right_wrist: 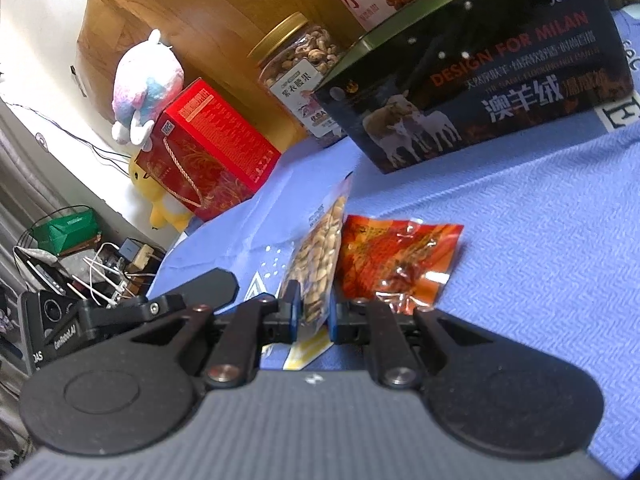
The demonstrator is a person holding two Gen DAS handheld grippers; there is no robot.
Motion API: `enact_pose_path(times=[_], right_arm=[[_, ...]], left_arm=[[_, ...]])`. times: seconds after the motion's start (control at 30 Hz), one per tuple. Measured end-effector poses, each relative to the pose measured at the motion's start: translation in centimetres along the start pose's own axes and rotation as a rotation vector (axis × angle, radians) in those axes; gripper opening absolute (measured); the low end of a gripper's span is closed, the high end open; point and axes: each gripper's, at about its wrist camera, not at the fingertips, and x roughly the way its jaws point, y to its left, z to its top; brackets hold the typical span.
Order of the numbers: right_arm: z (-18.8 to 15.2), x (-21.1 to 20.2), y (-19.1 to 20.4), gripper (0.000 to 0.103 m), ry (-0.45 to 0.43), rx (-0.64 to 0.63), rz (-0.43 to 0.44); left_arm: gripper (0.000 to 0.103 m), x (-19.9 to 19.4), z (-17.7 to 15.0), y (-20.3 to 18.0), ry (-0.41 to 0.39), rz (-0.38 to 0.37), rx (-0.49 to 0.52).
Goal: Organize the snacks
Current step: 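Close the right gripper on the clear pistachio bag while the left gripper hovers at the seed bag, then close the left gripper on the clear seed bag and lift it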
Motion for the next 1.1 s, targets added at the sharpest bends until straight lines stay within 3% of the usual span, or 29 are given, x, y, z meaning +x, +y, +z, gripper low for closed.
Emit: enact_pose_path(times=[0.6,1.1], right_arm=[[0.4,-0.4,-1.3,0.014,0.027,0.077,0.101],[-0.2,-1.0,-0.2,0.014,-0.004,0.017,0.122]], left_arm=[[0.078,0.3,0.1,0.0,0.008,-0.014,0.016],[0.082,0.0,-0.2,-0.1,0.021,-0.024,0.038]])
